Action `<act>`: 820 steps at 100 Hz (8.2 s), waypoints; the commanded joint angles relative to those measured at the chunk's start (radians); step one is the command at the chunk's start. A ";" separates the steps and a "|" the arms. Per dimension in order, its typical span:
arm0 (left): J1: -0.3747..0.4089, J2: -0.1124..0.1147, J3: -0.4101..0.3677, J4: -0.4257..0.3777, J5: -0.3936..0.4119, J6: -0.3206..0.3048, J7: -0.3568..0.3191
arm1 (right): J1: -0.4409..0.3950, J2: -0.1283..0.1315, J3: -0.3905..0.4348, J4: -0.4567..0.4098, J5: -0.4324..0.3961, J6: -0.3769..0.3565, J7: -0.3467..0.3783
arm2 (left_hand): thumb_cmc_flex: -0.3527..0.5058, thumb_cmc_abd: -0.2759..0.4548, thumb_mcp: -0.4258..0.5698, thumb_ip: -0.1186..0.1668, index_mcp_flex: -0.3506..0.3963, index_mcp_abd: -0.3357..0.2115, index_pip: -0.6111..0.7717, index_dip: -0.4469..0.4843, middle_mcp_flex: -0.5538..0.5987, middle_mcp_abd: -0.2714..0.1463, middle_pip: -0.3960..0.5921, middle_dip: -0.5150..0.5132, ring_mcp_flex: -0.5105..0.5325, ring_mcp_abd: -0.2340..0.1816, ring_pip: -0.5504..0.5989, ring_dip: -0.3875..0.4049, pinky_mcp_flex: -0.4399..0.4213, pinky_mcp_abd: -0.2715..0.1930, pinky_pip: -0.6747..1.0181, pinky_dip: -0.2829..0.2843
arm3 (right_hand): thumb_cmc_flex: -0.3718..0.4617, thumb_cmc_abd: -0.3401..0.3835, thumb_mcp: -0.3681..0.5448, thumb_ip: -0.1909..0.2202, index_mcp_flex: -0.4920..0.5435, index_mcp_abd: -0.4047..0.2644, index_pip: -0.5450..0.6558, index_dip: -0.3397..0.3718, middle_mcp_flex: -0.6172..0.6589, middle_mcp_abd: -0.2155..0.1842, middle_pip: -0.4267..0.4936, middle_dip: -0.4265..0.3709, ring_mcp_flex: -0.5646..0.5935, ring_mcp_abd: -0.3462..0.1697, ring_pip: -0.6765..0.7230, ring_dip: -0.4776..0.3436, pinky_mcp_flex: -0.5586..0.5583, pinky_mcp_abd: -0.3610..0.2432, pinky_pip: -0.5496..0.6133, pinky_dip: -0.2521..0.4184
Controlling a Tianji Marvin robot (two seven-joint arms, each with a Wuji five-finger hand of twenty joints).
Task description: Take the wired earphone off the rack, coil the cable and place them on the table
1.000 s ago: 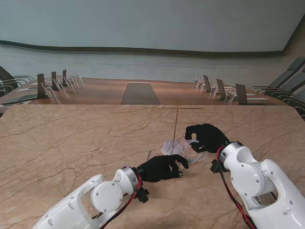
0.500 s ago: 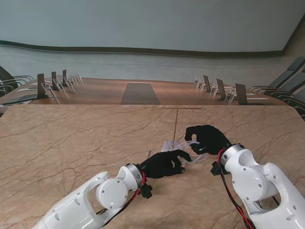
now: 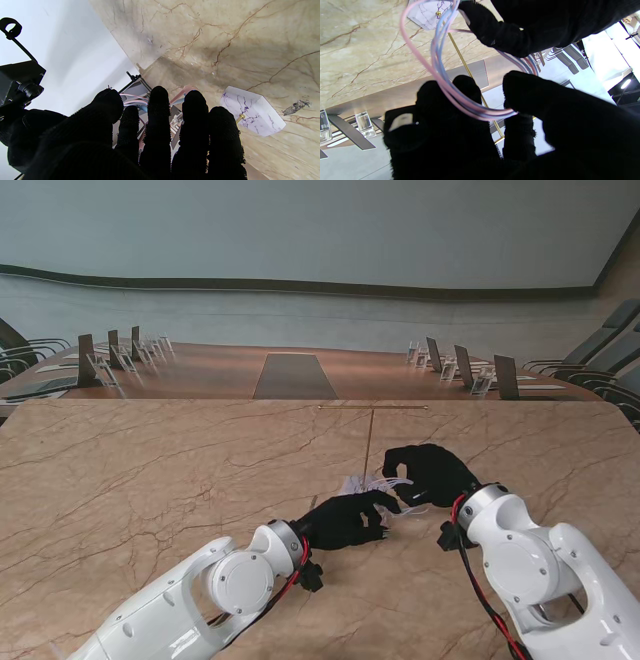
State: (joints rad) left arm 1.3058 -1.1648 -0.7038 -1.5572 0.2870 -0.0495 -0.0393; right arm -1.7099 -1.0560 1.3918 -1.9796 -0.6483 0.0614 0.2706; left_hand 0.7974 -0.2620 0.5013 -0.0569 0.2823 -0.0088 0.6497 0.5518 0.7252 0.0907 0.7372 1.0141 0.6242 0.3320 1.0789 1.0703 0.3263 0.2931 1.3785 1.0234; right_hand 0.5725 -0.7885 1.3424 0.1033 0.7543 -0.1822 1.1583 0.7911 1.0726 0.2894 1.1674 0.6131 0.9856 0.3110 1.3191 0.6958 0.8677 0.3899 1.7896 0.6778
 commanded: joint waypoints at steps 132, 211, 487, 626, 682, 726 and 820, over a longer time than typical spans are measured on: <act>0.092 0.014 -0.072 -0.045 0.116 -0.072 0.059 | 0.011 -0.011 -0.008 0.023 -0.008 0.044 -0.039 | 0.093 -0.003 -0.154 -0.049 0.000 -0.006 0.233 0.141 0.054 -0.032 0.077 0.015 0.040 -0.010 0.030 -0.030 0.039 0.000 0.069 -0.010 | 0.061 0.047 0.017 -0.007 0.035 0.000 0.121 0.000 0.001 0.182 0.044 0.004 0.065 0.183 0.086 0.004 0.105 -0.064 0.134 -0.048; 0.041 0.017 -0.006 -0.017 0.046 0.001 -0.031 | -0.003 -0.009 0.026 0.003 0.006 -0.003 -0.026 | 0.278 0.072 -0.441 0.008 0.221 0.049 0.181 0.037 0.177 0.029 -0.016 -0.157 0.109 0.044 -0.010 -0.087 0.097 0.064 0.089 -0.057 | 0.068 0.046 0.017 -0.009 0.036 0.007 0.122 0.000 0.002 0.188 0.044 0.003 0.066 0.184 0.086 0.005 0.103 -0.063 0.135 -0.053; -0.005 -0.009 0.014 0.007 0.008 0.057 -0.005 | 0.021 -0.005 -0.053 -0.015 0.044 0.055 0.008 | -0.012 -0.048 -0.053 -0.063 0.297 0.096 0.046 -0.002 0.186 0.048 -0.105 -0.310 0.078 0.039 -0.175 -0.222 0.027 0.062 0.021 -0.115 | 0.078 0.038 0.022 -0.018 0.040 0.024 0.122 -0.010 0.003 0.202 0.040 0.002 0.067 0.197 0.077 0.004 0.093 -0.042 0.128 -0.041; 0.030 0.002 -0.027 -0.012 0.052 0.066 0.010 | 0.020 -0.004 -0.038 -0.014 0.032 0.052 0.010 | 0.445 0.144 -0.503 -0.009 0.241 -0.180 0.339 0.680 0.220 -0.063 0.217 0.070 0.054 0.009 -0.106 -0.186 0.021 0.000 0.053 -0.055 | 0.075 0.036 0.025 -0.018 0.040 0.027 0.123 -0.013 0.006 0.197 0.043 0.002 0.070 0.196 0.077 0.006 0.093 -0.039 0.127 -0.033; 0.081 0.017 -0.083 -0.042 0.086 0.069 0.008 | 0.026 -0.007 -0.027 0.004 0.029 0.042 -0.006 | 0.071 0.022 -0.241 -0.011 0.111 -0.014 0.124 0.172 0.014 0.007 -0.030 -0.154 -0.044 0.002 -0.185 -0.198 -0.061 -0.014 -0.008 -0.065 | 0.072 0.037 0.026 -0.017 0.039 0.023 0.125 -0.011 0.005 0.194 0.045 0.003 0.068 0.192 0.079 0.007 0.093 -0.039 0.126 -0.032; 0.131 0.036 -0.139 -0.077 0.130 0.034 -0.006 | 0.034 -0.012 -0.011 0.042 0.016 0.045 -0.037 | 0.030 0.007 -0.248 -0.015 0.149 -0.058 0.245 0.251 0.039 0.023 -0.048 -0.173 -0.045 0.012 -0.210 -0.213 -0.072 -0.003 -0.019 -0.074 | 0.068 0.037 0.027 -0.014 0.041 0.018 0.125 -0.008 0.006 0.193 0.049 0.004 0.068 0.191 0.085 0.008 0.095 -0.045 0.128 -0.031; 0.236 0.041 -0.253 -0.095 0.224 0.032 0.065 | -0.034 -0.010 -0.115 0.122 -0.004 0.180 -0.050 | 0.078 0.065 -0.344 -0.002 0.171 -0.041 0.283 0.244 0.063 0.039 -0.045 -0.176 -0.037 0.025 -0.202 -0.214 -0.066 0.001 -0.017 -0.075 | 0.054 0.031 0.046 -0.020 0.040 0.010 0.127 -0.006 -0.001 0.189 0.054 -0.010 0.045 0.195 0.092 0.008 0.070 -0.046 0.118 -0.026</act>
State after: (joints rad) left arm 1.5306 -1.1212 -0.9565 -1.6489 0.5122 -0.0242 0.0251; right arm -1.7351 -1.0601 1.2937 -1.8676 -0.6615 0.2295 0.2138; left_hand 0.8400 -0.2287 0.1787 -0.0593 0.4318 -0.0387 0.9058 0.8100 0.7630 0.1165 0.7028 0.8436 0.5794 0.3542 0.8752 0.8643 0.2630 0.2999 1.3527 0.9455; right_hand 0.5990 -0.7885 1.3387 0.1004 0.7542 -0.1395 1.1650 0.7735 1.0769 0.3169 1.1757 0.6129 1.0055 0.3390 1.3203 0.6947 0.9004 0.4328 1.7991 0.6403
